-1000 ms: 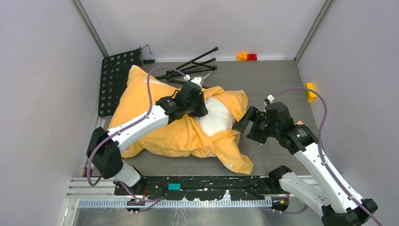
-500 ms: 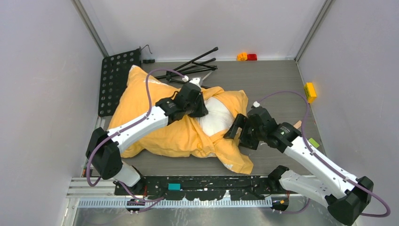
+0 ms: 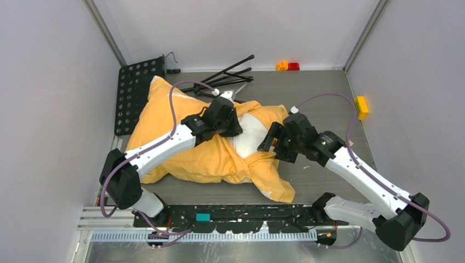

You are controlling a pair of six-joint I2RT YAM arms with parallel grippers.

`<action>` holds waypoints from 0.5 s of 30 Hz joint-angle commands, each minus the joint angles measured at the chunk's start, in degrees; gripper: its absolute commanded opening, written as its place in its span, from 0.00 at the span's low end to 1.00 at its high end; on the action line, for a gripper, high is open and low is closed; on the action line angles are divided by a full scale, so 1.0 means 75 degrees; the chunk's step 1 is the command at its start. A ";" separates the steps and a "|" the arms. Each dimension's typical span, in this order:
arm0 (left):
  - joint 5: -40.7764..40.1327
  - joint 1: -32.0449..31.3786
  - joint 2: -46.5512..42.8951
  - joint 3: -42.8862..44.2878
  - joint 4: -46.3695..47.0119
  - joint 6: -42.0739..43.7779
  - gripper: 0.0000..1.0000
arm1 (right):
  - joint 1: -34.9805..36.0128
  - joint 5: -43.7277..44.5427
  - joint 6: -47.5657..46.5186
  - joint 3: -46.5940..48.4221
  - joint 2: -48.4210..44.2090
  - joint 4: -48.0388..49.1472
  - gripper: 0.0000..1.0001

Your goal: Remove the pillowcase from the pillow

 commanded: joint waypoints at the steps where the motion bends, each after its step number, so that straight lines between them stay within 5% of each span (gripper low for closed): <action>1: -0.0791 0.0260 -0.0249 -0.0093 -0.0085 0.0087 0.00 | 0.0119 0.0021 -0.0149 -0.0036 0.0304 -0.0189 0.78; 10: -0.2094 0.0483 0.0034 0.0766 -0.0597 0.1030 0.00 | 0.0151 0.0231 -0.0110 -0.1014 -0.0824 -0.1127 0.14; 15: -0.2020 0.0941 0.0184 0.1250 -0.0881 0.1276 0.00 | 0.0146 0.0111 0.0261 -0.1762 -0.1293 -0.1212 0.11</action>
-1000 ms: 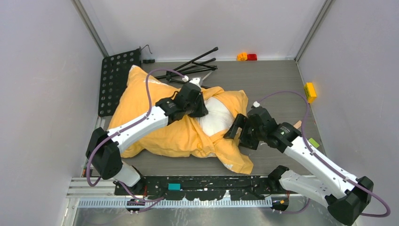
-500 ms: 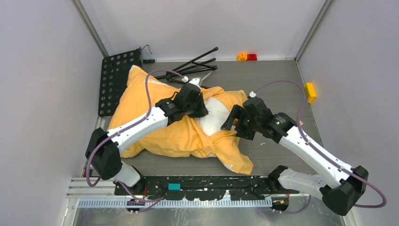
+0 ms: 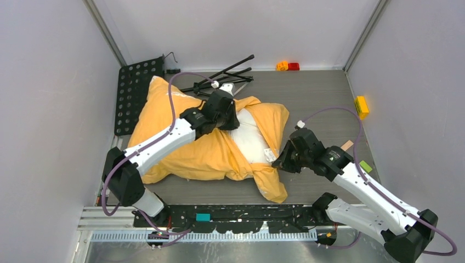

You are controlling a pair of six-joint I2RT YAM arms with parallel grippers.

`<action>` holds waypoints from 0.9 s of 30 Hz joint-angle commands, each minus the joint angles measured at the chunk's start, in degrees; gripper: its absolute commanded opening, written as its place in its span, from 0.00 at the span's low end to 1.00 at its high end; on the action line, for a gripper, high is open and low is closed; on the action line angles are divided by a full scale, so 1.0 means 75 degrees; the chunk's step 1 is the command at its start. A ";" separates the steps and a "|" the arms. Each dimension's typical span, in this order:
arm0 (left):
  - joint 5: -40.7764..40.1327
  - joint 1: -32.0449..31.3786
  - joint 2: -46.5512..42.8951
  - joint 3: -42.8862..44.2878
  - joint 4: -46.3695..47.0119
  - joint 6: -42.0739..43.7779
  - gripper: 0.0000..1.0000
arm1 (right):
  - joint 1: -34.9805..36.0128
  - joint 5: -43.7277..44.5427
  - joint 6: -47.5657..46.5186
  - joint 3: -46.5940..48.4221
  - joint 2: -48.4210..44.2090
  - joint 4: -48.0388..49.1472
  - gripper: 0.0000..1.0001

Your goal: Remove the pillowcase from the pillow

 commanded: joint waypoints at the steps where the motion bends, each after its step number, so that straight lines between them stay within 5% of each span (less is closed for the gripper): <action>1: -0.1552 0.0860 -0.0038 0.0571 -0.0328 0.0726 0.00 | 0.0021 0.0060 0.0338 -0.0803 -0.0359 -0.0775 0.11; 8: -0.0599 0.0886 -0.0355 0.0900 -0.0718 0.1214 0.00 | 0.0016 0.0844 0.0761 -0.1813 -0.0266 0.0249 0.11; 27: -0.0277 0.1289 -0.0940 0.1111 -0.1587 0.1434 0.00 | 0.0020 0.2106 0.0454 -0.2294 0.1338 0.1360 0.16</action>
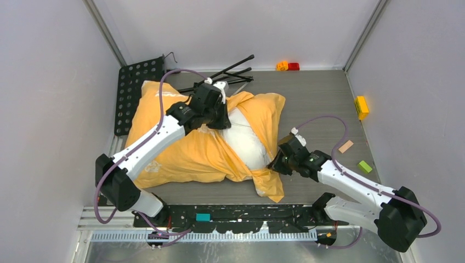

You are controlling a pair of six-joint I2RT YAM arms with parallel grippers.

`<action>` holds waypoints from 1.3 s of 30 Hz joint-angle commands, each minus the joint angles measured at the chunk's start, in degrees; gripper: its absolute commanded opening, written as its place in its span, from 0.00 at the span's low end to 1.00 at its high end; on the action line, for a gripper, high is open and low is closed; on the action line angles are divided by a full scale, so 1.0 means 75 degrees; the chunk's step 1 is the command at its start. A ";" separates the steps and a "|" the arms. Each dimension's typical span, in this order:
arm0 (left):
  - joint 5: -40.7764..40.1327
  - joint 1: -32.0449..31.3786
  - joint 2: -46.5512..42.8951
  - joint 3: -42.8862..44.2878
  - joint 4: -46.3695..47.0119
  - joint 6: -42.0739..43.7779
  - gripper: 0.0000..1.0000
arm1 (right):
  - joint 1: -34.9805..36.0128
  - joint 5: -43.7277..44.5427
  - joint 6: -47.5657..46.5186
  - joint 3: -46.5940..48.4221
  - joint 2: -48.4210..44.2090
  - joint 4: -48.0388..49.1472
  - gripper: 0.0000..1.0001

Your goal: Remove the pillowcase from the pillow

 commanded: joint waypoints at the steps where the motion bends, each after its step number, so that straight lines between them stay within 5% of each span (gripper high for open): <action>1: -0.1629 0.0572 -0.0460 0.0609 -0.0201 0.0531 0.00 | -0.0012 0.1453 -0.0054 -0.0456 0.0417 -0.1089 0.16; 10: -0.1166 0.0963 -0.0472 0.0689 -0.0229 0.0540 0.00 | -0.0019 0.1638 0.0269 -0.0780 0.0944 -0.0393 0.18; 16: 0.1257 0.0962 -0.0639 0.0345 0.0573 0.0828 0.00 | -0.0020 0.1185 -0.0446 -0.0568 0.0592 0.0037 0.18; 29: 0.2683 0.0862 -0.0941 -0.0601 0.0116 0.1135 0.00 | -0.0011 0.2979 -0.2776 0.1281 -0.0463 -0.0531 0.48; 34: 0.3097 0.0862 -0.1215 -0.0850 0.0024 0.1454 0.00 | -0.0025 0.3660 -0.3290 0.1779 -0.0014 -0.0362 0.48; 39: 0.3044 0.0862 -0.1420 -0.1044 0.0005 0.1531 0.00 | -0.0183 0.2955 -0.3815 0.2554 0.0343 -0.0529 0.62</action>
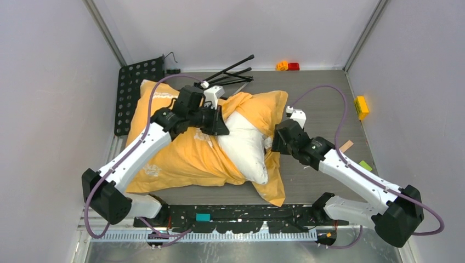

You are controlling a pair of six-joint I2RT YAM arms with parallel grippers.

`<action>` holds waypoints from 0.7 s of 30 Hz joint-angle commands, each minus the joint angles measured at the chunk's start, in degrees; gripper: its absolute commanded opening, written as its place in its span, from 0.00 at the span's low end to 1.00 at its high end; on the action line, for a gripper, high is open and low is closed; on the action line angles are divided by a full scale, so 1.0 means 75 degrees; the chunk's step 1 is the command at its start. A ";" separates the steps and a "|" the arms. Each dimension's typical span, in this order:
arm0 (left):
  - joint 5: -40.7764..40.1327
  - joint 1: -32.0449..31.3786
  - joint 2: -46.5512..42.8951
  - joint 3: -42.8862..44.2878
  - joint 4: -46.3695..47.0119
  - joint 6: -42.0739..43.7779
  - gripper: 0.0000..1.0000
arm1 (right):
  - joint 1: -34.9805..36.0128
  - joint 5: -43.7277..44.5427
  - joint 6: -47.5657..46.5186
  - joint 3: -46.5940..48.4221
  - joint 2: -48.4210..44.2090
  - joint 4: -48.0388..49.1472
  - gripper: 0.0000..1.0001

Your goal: Remove the pillowcase from the pillow

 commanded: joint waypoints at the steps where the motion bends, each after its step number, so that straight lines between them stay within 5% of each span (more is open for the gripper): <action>1: 0.0156 0.0131 -0.0441 -0.0185 -0.0242 0.0351 0.00 | -0.0242 0.0331 -0.0764 0.0837 -0.0059 0.0062 0.70; 6: 0.0300 0.0131 -0.0482 -0.0477 -0.0048 0.0251 0.00 | -0.0531 0.0053 -0.1195 0.1202 -0.0529 0.0112 0.86; 15: 0.0353 0.0119 -0.0548 -0.0788 0.0208 0.0232 0.00 | -0.0609 -0.1788 -0.1985 0.0971 -0.0376 0.1459 0.87; 21: 0.0487 0.0096 -0.0535 -0.0932 0.0372 0.0221 0.00 | -0.0609 -0.1211 -0.2162 0.1282 0.0624 0.1069 0.88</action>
